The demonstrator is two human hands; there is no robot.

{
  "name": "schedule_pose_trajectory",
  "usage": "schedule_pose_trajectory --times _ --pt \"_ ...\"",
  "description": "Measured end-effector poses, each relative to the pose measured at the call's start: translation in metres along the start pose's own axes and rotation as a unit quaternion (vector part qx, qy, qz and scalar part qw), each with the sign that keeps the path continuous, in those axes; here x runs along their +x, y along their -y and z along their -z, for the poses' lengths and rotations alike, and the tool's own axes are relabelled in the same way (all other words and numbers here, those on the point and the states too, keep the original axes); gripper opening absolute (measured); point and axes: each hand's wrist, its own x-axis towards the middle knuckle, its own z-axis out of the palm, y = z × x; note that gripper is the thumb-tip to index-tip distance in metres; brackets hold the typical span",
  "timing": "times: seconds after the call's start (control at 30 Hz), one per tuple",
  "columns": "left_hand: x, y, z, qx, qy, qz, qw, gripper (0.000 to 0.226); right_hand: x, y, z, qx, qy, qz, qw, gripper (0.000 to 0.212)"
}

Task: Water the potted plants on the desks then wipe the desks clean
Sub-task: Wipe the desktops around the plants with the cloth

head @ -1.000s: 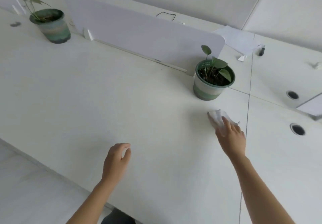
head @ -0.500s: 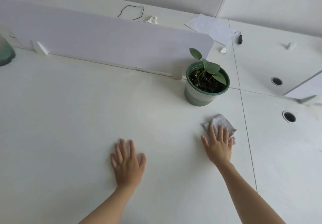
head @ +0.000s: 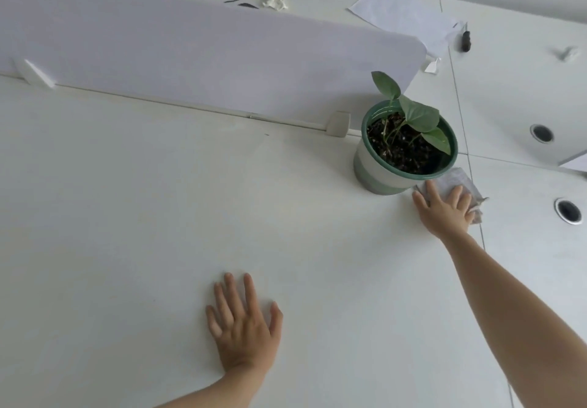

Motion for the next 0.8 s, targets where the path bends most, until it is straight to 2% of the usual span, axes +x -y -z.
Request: schedule_pose_trajectory --times 0.13,0.2,0.27,0.37,0.47,0.53,0.6,0.67,0.73,0.8 --pt "-0.001 -0.002 -0.002 0.018 -0.015 -0.013 1.000 0.060 -0.070 0.016 -0.041 -0.006 -0.022 0.004 1.000 0.062" --pt "-0.003 -0.002 -0.005 0.027 -0.026 -0.010 0.999 0.060 -0.122 0.040 -0.068 -0.031 -0.032 0.105 0.993 0.060" --pt "-0.003 0.000 -0.007 0.031 -0.036 -0.007 0.999 0.062 -0.147 0.069 -0.085 -0.075 0.002 0.221 0.972 0.063" --pt "-0.004 0.000 -0.007 0.036 -0.037 -0.006 0.999 0.066 -0.113 0.120 -0.072 -0.112 0.008 0.319 0.941 0.074" --pt "-0.004 -0.002 -0.006 0.037 -0.039 -0.016 0.998 0.066 -0.064 0.165 -0.051 -0.069 0.028 0.264 0.962 0.060" --pt "-0.003 -0.002 -0.005 0.042 -0.038 -0.013 0.998 0.065 -0.055 0.182 -0.049 -0.048 0.033 0.226 0.972 0.058" --pt "-0.002 -0.002 -0.004 0.038 -0.030 -0.004 0.999 0.065 -0.071 0.181 -0.058 -0.068 0.045 0.239 0.968 0.060" --pt "-0.002 -0.003 -0.002 0.030 -0.016 0.002 0.999 0.065 -0.100 0.160 -0.074 -0.104 0.031 0.312 0.944 0.062" --pt "-0.001 -0.003 -0.002 0.024 -0.012 0.007 1.000 0.066 -0.128 0.122 -0.087 -0.134 -0.016 0.380 0.915 0.062" --pt "-0.001 -0.003 -0.002 0.020 -0.010 0.008 1.000 0.066 -0.143 0.077 -0.095 -0.160 -0.016 0.375 0.913 0.060"
